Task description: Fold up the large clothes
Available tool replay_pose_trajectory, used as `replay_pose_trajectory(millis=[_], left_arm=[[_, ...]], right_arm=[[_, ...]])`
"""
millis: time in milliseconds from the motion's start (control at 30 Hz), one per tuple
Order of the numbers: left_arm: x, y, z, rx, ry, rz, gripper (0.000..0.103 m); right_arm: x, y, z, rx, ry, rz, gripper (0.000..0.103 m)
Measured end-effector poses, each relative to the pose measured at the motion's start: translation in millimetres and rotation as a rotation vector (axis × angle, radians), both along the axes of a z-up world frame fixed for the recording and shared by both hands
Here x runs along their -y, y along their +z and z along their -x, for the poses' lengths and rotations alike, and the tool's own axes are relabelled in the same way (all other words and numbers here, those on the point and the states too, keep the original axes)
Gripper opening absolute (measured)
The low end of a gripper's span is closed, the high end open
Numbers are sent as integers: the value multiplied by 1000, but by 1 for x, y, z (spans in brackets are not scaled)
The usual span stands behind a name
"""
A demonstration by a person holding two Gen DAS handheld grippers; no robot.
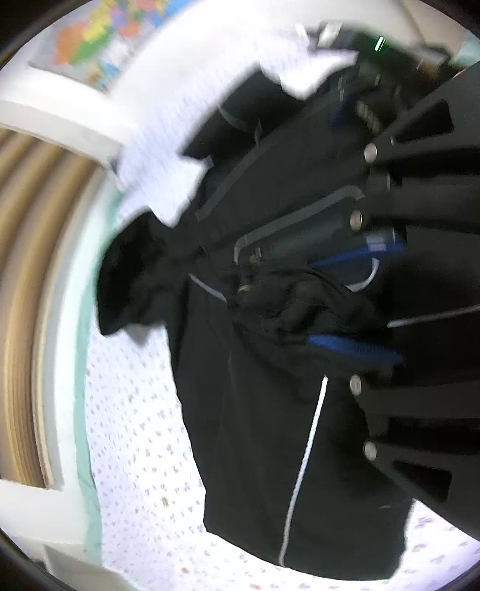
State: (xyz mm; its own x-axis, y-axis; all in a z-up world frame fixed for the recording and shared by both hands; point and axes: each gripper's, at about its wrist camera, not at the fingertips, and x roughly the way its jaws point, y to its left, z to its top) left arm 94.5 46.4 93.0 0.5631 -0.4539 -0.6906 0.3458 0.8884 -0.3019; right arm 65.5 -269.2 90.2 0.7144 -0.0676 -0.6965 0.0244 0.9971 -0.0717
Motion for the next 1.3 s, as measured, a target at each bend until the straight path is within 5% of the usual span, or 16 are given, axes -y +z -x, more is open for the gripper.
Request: replay_pose_trajectory(millis=[133, 367, 567, 633, 667, 700, 733, 1033, 1167, 1300], left_arm=[[-33, 21, 26, 43, -37, 170, 60], [-66, 35, 34, 73, 40, 165, 60], [-111, 28, 47, 77, 151, 105, 60], [-121, 28, 45, 72, 183, 79, 60], [-127, 29, 45, 69, 198, 75, 60], [-132, 29, 44, 67, 208, 76, 60], [-134, 30, 43, 66, 215, 74, 60], [-106, 52, 16, 103, 210, 51, 60], [-64, 54, -6, 97, 162, 17, 60], [-24, 31, -30, 37, 121, -30, 60]], right_arm=[[-9, 26, 3, -22, 64, -39, 102], [-51, 69, -22, -64, 192, -196, 102], [-84, 39, -90, -195, 167, -343, 98], [-95, 20, -111, -281, 179, -426, 83], [-100, 9, -119, -333, 191, -473, 70], [-106, -1, -125, -377, 202, -513, 40], [-110, -4, -128, -383, 193, -509, 35], [-64, 95, -105, -12, 127, -97, 27], [-13, 114, -108, 31, 12, 62, 27], [32, 96, -122, -8, -86, 198, 27]])
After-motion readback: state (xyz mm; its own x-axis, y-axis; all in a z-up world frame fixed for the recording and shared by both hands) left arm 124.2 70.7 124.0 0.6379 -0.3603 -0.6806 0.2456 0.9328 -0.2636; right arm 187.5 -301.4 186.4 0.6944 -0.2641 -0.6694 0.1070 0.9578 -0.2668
